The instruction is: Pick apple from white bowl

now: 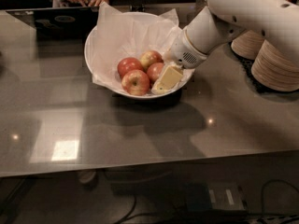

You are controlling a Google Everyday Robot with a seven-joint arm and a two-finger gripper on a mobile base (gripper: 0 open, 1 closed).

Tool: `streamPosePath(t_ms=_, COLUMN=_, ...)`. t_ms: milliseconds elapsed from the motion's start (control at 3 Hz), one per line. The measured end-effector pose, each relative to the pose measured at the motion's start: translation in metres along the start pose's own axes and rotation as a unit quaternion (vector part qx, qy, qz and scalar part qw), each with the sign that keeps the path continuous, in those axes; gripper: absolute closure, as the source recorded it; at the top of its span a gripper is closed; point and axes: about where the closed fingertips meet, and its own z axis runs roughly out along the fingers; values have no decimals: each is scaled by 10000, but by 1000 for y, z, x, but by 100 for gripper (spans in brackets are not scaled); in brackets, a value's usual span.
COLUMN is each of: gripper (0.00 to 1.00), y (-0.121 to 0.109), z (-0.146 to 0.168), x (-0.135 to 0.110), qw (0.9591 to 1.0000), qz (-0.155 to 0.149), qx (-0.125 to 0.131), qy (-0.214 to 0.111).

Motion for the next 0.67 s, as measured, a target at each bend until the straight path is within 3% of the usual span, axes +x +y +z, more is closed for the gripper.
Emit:
streamPosePath(t_ms=333, gripper=26, y=0, z=4, x=1, qw=10000, qz=34, qx=-49, qy=21)
streamPosePath(t_ms=667, gripper=45, y=0, z=5, x=0, qw=9999, qz=43, qx=-87, qy=28)
